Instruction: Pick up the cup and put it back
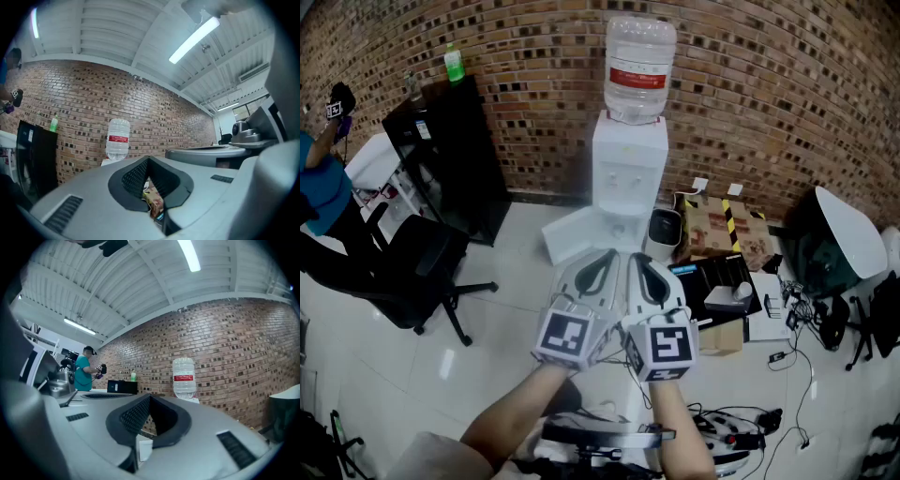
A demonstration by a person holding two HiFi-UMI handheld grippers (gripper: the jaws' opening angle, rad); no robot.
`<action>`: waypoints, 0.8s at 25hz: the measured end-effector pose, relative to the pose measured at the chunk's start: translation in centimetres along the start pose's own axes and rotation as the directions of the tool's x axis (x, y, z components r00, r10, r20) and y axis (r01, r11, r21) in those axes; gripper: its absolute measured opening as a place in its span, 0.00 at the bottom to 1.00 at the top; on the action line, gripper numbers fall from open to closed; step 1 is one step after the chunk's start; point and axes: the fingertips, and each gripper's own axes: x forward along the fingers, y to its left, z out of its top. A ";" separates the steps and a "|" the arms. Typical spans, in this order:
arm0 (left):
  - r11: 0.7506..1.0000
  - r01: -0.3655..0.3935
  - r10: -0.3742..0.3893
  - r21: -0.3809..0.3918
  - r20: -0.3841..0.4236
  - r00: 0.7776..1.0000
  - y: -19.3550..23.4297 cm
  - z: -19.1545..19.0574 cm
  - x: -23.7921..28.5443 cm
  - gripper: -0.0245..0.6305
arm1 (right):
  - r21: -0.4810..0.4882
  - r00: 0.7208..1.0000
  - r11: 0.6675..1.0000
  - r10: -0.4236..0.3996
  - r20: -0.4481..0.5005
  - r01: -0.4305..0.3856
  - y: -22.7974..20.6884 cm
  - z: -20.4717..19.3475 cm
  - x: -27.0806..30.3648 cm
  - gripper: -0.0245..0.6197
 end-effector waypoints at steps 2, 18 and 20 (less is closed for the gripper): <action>1.000 -0.005 0.005 -0.001 0.000 1.000 -0.3 -0.2 0.2 0.04 | 0.010 1.000 1.000 -0.001 0.003 0.001 -0.4 -0.1 -0.1 0.05; 1.000 -0.005 0.004 -0.029 -0.023 1.000 7.0 -4.4 8.8 0.04 | -0.007 1.000 1.000 0.011 -0.028 -0.011 -3.9 -2.7 10.9 0.05; 1.000 0.003 -0.004 -0.027 -0.030 1.000 8.8 -5.1 10.8 0.04 | 0.001 0.999 1.000 -0.001 -0.032 0.001 -4.7 -3.1 13.4 0.05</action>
